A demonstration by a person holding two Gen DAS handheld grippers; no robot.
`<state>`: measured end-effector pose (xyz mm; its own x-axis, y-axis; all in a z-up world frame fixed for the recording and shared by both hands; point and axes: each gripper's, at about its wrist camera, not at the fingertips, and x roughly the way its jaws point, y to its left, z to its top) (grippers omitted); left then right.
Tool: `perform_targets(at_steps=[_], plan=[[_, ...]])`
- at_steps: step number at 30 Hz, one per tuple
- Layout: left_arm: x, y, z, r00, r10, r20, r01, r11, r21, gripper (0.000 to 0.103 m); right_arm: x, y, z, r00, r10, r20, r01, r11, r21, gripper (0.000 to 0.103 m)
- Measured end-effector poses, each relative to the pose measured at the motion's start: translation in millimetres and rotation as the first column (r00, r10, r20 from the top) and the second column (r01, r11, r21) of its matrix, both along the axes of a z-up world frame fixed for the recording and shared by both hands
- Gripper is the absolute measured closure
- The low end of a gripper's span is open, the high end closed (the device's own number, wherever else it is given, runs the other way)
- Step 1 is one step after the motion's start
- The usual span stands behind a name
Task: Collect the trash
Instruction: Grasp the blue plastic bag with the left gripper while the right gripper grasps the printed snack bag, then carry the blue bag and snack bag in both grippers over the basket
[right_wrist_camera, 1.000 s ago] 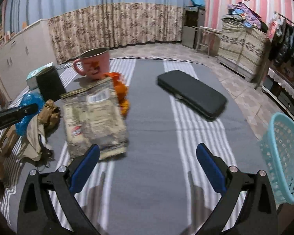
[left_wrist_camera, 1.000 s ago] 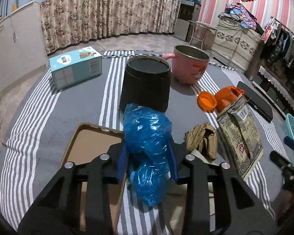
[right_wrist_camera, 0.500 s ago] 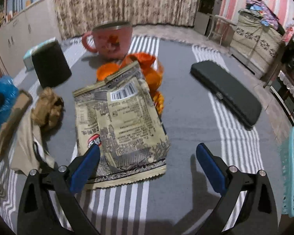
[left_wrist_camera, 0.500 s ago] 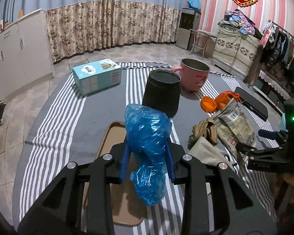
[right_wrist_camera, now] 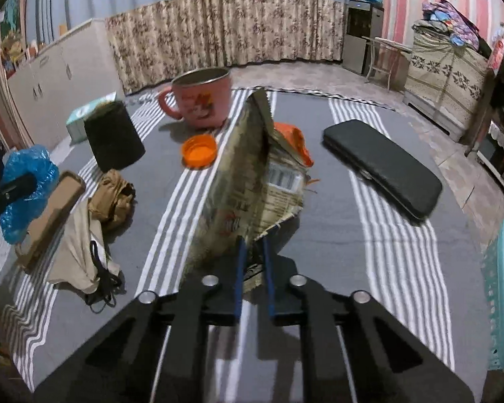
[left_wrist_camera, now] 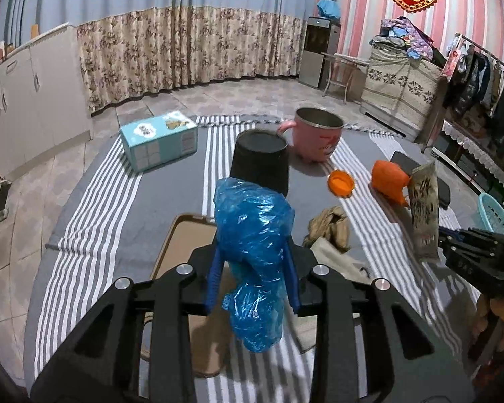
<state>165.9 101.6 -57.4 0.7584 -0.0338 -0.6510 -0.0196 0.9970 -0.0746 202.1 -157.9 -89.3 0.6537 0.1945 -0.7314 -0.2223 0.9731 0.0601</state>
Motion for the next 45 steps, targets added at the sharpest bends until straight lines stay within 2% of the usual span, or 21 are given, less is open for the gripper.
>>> perform_targets(at_steps=[10,18,30,45], plan=[[1,-48,17,0.996,-0.084,0.035,0.084,0.996,0.01,0.073,-26,-75,23,0.993,-0.107,0.05,0.104,0.992,0.07,0.098],[9,-104,27,0.982,-0.18,0.056,0.18,0.984,0.008,0.073,-46,-132,45,0.974,-0.205,0.093,0.198,0.978,0.071,0.098],[18,-208,46,0.93,-0.354,0.098,0.354,0.935,0.017,0.073,-79,-229,66,0.918,-0.37,0.142,0.363,0.929,0.072,0.098],[20,-319,54,0.86,-0.5,0.107,0.501,0.865,0.019,0.073,-99,-331,58,0.853,-0.504,0.133,0.495,0.864,0.095,0.098]])
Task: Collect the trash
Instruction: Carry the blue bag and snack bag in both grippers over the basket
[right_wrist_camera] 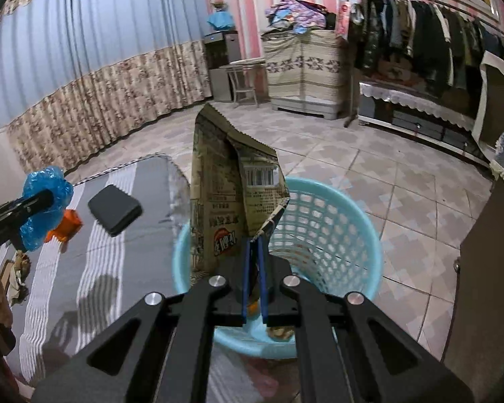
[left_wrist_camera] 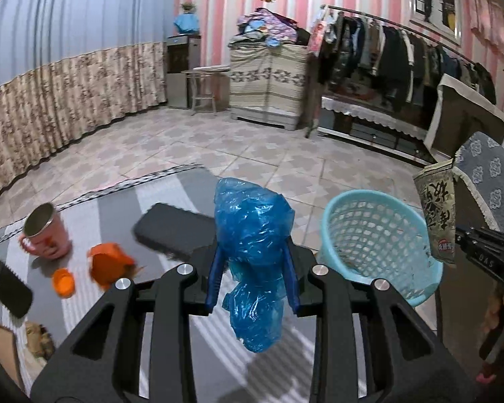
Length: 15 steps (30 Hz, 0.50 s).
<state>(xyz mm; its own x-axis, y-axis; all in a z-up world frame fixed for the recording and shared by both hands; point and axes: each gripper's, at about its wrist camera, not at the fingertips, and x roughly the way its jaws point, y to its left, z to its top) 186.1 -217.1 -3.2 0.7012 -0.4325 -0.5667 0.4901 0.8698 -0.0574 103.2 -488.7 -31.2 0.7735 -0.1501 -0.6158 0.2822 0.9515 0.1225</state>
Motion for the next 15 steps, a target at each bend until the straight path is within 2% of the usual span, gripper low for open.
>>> perform_targets(at_steps=[8,15], plan=[[-3,-57,-1,0.996,-0.086,0.011,0.086,0.996,0.001,0.073,-7,-32,-10,0.999,-0.035,-0.001,0.035,0.999,0.017,0.098],[-12,-119,-10,0.981,-0.194,0.003,0.194,0.981,-0.014,0.073,-13,-59,-22,0.997,-0.071,-0.006,0.071,0.996,0.044,0.098]])
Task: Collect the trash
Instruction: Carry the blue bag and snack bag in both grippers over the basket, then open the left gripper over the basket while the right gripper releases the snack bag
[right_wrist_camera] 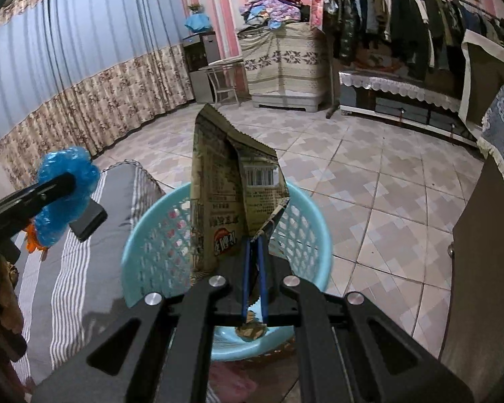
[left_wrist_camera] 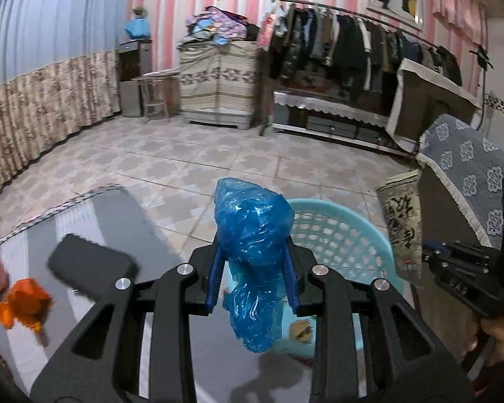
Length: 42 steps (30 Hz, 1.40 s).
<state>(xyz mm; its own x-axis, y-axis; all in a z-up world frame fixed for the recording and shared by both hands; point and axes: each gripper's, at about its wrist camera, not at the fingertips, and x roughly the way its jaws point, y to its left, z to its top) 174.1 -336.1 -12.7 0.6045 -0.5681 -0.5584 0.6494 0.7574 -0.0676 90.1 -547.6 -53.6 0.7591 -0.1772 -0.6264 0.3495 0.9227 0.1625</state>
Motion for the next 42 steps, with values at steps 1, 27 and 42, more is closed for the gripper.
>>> perform_targets(at_steps=[1,27,42], plan=[[-2,-7,-2,1.0,-0.015,0.001,0.015,1.0,0.0,0.073,-1,-4,-3,1.0,-0.007,-0.001,0.007,1.0,0.006,0.098],[39,-4,-11,0.992,0.116,0.048,-0.118,0.992,0.054,0.012,40,10,-30,0.998,0.044,-0.049,-0.043,0.998,0.034,0.098],[52,96,4,0.958,0.284,0.047,-0.285,0.958,0.022,0.006,110,48,-66,0.977,0.052,-0.206,-0.042,0.998,0.054,0.031]])
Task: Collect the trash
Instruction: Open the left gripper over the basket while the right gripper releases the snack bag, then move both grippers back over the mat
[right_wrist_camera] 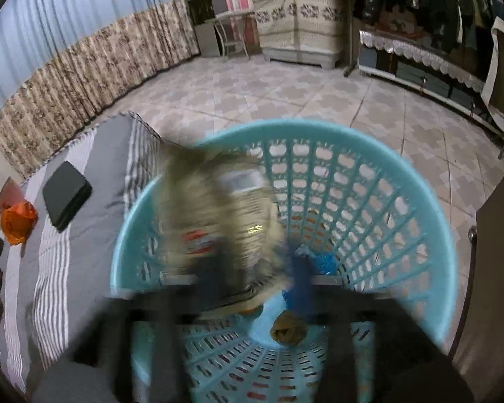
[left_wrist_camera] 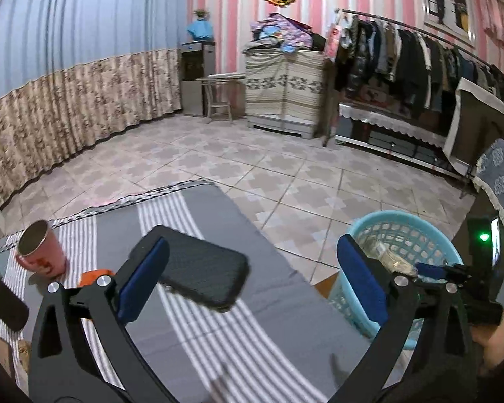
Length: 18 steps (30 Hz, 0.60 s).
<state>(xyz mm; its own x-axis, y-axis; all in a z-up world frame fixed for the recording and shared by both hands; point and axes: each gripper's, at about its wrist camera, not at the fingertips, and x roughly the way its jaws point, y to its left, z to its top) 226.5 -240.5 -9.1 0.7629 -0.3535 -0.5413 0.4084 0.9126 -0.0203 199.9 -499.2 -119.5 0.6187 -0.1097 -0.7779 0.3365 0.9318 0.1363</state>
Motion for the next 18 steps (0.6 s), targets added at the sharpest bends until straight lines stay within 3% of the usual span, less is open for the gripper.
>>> perform_targets(at_steps=[3,6,9,18], plan=[[-1,14,0,1.0,0.018,-0.001,-0.018,1.0,-0.007,0.006,5,1,-4,1.0,0.007,-0.028,-0.007,1.0,-0.006,0.031],[-2,23,1,0.999,0.033,0.006,-0.033,0.999,-0.008,0.006,1,3,0,1.0,-0.002,-0.019,0.002,1.0,-0.017,0.018],[-2,32,5,0.999,0.046,0.011,-0.046,0.999,-0.016,0.006,-4,2,10,1.0,-0.018,0.004,0.018,0.999,-0.035,0.013],[-16,57,14,0.997,0.075,0.032,-0.075,0.997,-0.015,0.006,-27,8,48,0.994,-0.035,0.105,0.038,0.999,-0.03,0.013]])
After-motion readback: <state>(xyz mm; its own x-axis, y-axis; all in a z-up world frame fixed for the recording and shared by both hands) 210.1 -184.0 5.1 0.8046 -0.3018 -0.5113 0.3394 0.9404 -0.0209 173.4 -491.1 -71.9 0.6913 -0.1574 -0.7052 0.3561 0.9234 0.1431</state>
